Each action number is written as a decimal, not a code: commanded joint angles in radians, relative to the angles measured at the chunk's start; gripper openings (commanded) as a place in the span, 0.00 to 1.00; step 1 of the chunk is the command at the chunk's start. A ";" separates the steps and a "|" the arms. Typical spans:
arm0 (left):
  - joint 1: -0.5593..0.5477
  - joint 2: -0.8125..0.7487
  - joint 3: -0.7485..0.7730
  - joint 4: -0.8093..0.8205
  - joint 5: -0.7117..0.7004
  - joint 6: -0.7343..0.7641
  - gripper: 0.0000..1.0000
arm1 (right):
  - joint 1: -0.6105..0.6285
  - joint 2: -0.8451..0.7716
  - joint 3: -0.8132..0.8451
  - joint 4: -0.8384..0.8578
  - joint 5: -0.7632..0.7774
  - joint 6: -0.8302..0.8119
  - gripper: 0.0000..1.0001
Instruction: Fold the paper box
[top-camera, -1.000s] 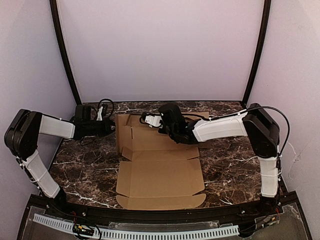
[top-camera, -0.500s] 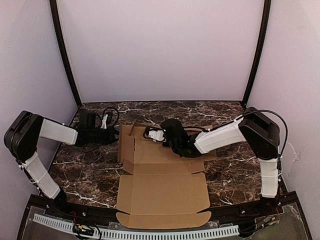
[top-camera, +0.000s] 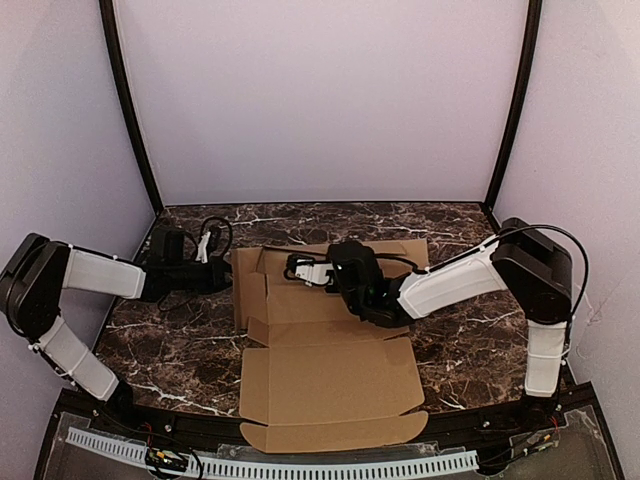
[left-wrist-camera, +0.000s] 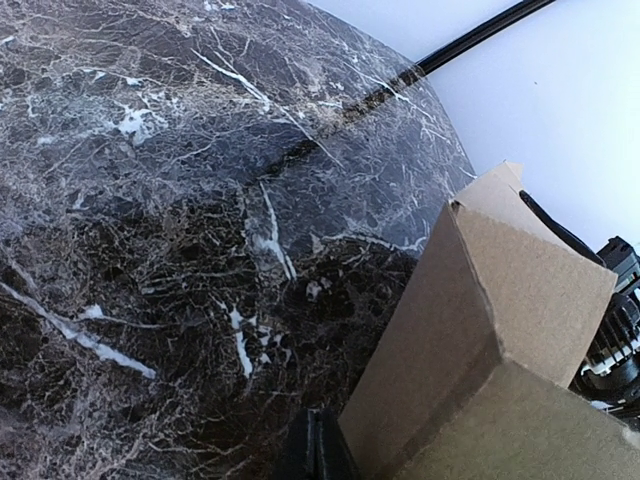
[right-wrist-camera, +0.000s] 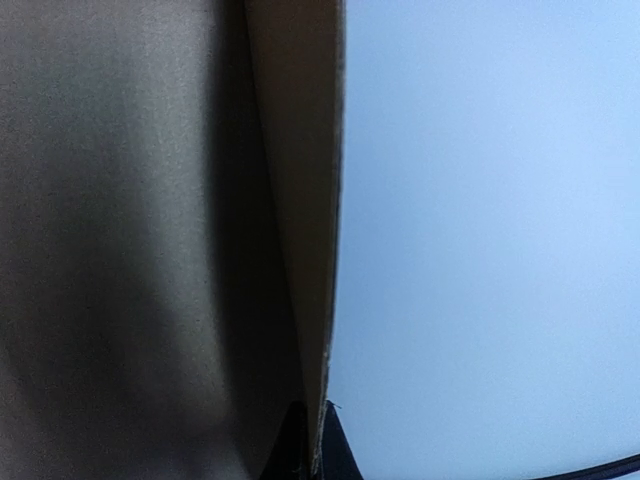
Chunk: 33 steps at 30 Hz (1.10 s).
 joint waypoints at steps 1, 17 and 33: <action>-0.016 -0.066 -0.043 -0.009 0.062 -0.011 0.01 | 0.021 -0.025 -0.025 0.178 0.072 -0.107 0.00; -0.087 -0.114 -0.181 0.049 0.006 -0.017 0.01 | 0.104 -0.022 -0.096 0.419 0.189 -0.266 0.00; -0.131 -0.215 -0.201 0.028 -0.048 0.061 0.01 | 0.180 -0.028 -0.119 0.278 0.255 -0.166 0.00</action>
